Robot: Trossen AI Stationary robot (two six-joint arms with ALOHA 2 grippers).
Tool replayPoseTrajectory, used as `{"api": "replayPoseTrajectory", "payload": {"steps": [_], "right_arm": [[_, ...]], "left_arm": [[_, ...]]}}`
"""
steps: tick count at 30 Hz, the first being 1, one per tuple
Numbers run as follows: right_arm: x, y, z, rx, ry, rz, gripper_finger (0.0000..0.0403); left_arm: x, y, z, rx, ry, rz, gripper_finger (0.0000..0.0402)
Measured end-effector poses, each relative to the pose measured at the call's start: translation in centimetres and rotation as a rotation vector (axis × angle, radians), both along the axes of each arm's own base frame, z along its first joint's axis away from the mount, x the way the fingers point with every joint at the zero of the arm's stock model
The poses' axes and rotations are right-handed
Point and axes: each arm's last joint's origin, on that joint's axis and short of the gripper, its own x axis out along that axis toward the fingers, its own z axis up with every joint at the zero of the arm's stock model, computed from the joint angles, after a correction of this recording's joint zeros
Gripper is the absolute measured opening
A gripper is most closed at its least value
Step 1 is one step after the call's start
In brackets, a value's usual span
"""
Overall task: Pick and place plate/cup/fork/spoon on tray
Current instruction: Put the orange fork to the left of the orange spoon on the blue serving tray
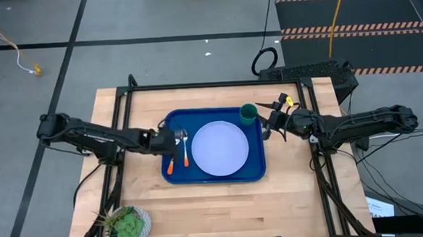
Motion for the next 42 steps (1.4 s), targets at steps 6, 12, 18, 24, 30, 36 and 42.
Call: {"api": "replayPoseTrajectory", "payload": {"steps": [6, 12, 18, 24, 30, 36, 42], "right_arm": [[0.0, 0.0, 0.0, 0.008, -0.006, -0.001, 0.0160], [0.0, 0.0, 0.0, 0.008, -0.006, -0.001, 0.0160], [0.0, 0.0, 0.0, 0.008, -0.006, 0.001, 0.0160], [0.0, 0.0, 0.0, 0.000, -0.001, 0.002, 0.0160], [0.0, 0.0, 0.0, -0.007, 0.003, 0.003, 0.0160], [0.0, 0.0, 0.0, -0.007, 0.004, 0.003, 0.0160], [0.0, 0.0, 0.0, -0.007, 0.004, 0.003, 0.0160]], "left_arm": [[-0.5, -0.8, 2.7, -0.151, 0.090, 0.293, 0.0090], [0.8, -1.1, 2.0, -0.176, 0.061, 0.308, 0.0090], [1.4, -0.9, -0.7, -0.220, 0.242, 0.323, 0.0090], [2.6, -0.9, 0.6, -0.218, 0.191, 0.312, 0.0090], [4.0, -1.1, 1.6, -0.204, 0.100, 0.155, 0.0090], [4.5, -0.8, 1.7, -0.182, 0.064, 0.088, 0.0090], [3.4, -0.2, 1.3, -0.183, 0.158, 0.209, 0.0093]]}}
